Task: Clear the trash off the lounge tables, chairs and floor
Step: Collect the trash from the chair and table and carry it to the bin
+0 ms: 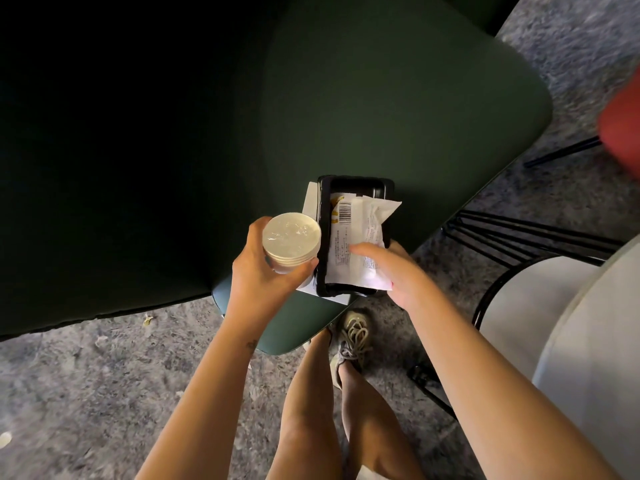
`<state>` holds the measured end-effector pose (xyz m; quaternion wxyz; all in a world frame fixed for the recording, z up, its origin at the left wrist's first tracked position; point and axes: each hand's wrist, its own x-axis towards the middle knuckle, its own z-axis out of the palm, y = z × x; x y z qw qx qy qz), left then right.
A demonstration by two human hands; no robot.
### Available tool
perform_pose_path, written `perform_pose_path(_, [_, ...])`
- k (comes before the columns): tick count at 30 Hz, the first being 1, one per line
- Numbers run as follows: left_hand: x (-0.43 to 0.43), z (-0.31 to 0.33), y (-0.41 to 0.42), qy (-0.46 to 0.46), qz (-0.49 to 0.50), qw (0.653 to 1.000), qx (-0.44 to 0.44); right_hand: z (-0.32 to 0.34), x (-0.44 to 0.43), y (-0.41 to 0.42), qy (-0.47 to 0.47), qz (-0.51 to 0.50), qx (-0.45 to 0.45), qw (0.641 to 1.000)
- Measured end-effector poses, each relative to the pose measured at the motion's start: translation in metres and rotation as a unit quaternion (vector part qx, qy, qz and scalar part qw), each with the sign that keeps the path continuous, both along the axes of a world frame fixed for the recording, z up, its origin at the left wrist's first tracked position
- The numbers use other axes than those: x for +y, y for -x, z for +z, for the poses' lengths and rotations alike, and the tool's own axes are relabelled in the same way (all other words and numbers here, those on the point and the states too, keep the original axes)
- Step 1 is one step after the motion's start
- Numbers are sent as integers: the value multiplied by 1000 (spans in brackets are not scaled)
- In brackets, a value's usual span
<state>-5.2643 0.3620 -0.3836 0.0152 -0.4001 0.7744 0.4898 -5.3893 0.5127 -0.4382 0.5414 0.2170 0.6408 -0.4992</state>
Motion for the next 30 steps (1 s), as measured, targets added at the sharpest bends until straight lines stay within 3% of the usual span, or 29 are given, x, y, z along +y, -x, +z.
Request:
perform_pose_path(4, [-5,4,-5,3,7,1000,-2,8,-12,-10,-22,-8,-12,1000])
perform_pose_path(17, [10,33,-7,14,49,998,36,40,-3,4,-99,-31,133,986])
perform_pose_path(26, [9,30,-24,7,90,995,41,32,-11,-5,-87,-80,36,992])
perform_pose_path(30, [6,29,-27,-1,100,994,38,22,-28,-21,-108,-57,84,989])
